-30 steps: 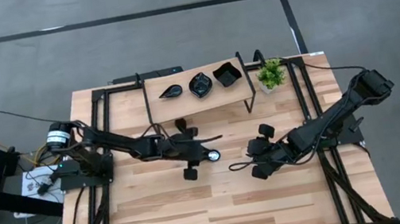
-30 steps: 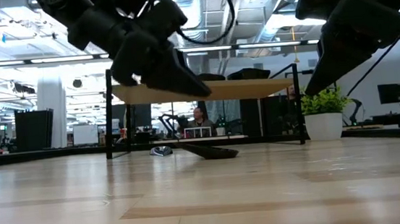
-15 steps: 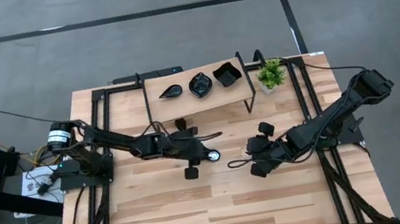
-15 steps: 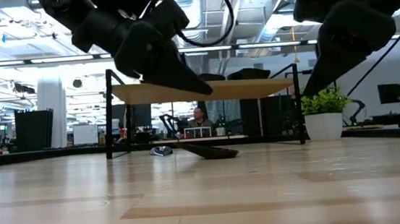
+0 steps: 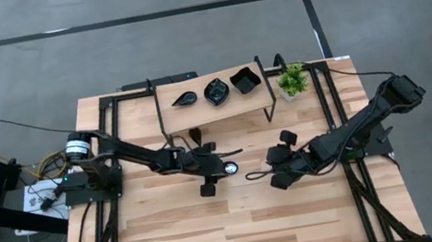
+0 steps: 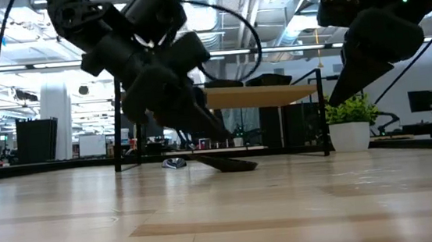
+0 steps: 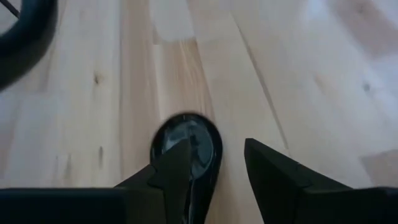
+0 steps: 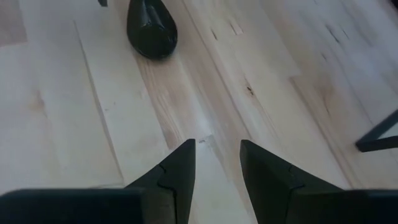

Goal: Pick & Place Mini shaped plates
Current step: Stack the black drop shaped plate on the black drop shaped plate on the shelf

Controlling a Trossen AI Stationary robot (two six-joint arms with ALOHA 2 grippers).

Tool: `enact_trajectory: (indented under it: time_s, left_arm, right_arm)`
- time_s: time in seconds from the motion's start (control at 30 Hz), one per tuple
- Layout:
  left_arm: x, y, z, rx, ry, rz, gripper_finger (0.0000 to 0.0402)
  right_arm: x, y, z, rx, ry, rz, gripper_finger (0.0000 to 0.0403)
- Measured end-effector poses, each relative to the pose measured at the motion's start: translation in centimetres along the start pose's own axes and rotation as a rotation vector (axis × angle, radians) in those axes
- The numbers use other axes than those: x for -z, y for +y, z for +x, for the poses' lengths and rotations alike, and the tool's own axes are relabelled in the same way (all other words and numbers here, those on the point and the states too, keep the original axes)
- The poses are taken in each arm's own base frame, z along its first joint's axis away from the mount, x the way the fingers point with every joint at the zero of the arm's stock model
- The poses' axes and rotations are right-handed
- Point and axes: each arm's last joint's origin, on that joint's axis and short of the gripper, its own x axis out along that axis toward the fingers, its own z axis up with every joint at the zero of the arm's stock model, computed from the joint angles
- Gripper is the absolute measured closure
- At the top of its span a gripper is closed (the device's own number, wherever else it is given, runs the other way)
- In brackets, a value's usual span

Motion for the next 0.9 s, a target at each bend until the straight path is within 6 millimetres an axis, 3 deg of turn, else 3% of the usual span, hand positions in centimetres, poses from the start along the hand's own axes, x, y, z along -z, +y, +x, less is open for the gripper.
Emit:
enact_trajectory:
  time_s: [0.23,0.9]
  left_arm:
    - [1.5,-1.0,1.5,0.026,0.066,0.014,0.0254]
    - [1.3,-1.5,1.4,-0.047,0.071,0.030,0.0260]
  right_arm:
    - [-0.1,-0.2,0.1,0.009,0.002,0.003,0.0281]
    - [-0.1,-0.1,0.1,0.003,-0.002,0.009,0.0281]
